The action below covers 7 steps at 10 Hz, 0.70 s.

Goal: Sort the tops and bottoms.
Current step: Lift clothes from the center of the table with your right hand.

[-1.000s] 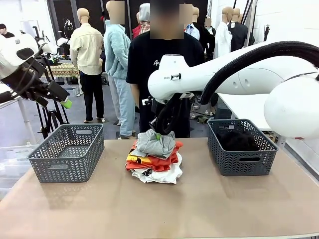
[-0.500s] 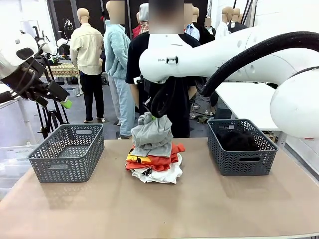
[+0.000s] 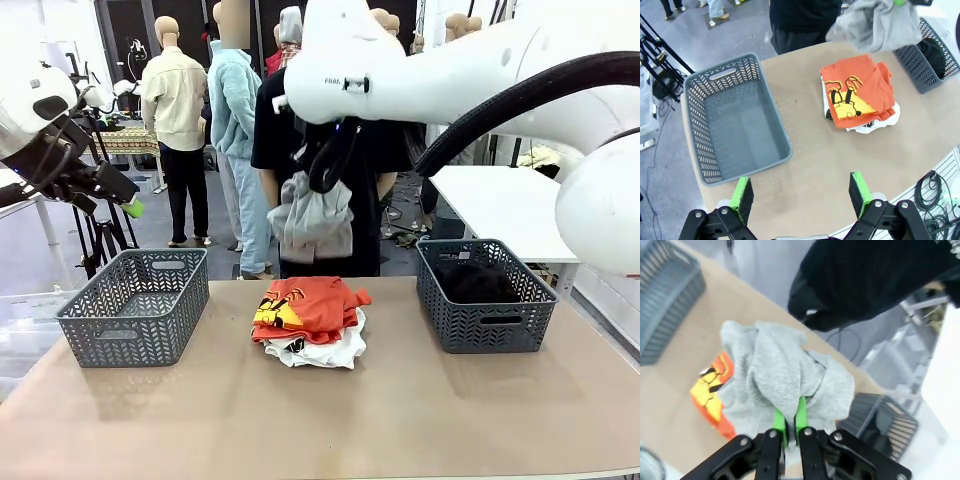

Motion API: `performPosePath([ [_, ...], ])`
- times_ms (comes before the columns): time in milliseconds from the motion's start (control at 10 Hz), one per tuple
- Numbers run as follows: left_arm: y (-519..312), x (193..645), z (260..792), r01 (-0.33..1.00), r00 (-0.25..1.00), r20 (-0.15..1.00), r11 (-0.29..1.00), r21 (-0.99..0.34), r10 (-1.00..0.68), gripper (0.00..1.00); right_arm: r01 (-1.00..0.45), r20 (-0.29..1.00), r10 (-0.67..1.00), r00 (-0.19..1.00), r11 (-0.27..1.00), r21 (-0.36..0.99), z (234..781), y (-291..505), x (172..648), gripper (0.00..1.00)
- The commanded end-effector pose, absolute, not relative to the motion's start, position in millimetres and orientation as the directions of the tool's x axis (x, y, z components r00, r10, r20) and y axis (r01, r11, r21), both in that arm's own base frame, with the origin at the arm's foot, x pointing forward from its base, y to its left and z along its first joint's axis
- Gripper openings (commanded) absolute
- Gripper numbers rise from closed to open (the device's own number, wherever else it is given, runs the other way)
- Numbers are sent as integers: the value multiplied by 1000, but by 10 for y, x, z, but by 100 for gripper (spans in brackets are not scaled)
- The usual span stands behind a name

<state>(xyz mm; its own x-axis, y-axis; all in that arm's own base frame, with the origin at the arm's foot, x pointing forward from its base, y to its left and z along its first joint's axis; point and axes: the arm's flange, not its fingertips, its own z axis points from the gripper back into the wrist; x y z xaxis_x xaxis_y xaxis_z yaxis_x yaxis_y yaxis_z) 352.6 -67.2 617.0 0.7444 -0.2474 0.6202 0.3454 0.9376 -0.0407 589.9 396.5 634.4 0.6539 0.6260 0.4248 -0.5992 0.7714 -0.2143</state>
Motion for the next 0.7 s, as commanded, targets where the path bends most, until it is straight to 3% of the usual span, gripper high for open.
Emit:
performPosePath([
  [0,-656,3510,6150,343,747,620,938,-47,-242,100,-564,399,631,666,775,-284,6587,4067,5834,0],
  [200,-656,3510,6150,343,747,620,938,-47,-242,100,-602,267,655,707,755,-259,6705,4031,5841,0],
  [600,-656,3510,6150,343,747,620,938,-47,-242,100,-638,210,682,700,730,-245,6980,4019,5782,0],
])
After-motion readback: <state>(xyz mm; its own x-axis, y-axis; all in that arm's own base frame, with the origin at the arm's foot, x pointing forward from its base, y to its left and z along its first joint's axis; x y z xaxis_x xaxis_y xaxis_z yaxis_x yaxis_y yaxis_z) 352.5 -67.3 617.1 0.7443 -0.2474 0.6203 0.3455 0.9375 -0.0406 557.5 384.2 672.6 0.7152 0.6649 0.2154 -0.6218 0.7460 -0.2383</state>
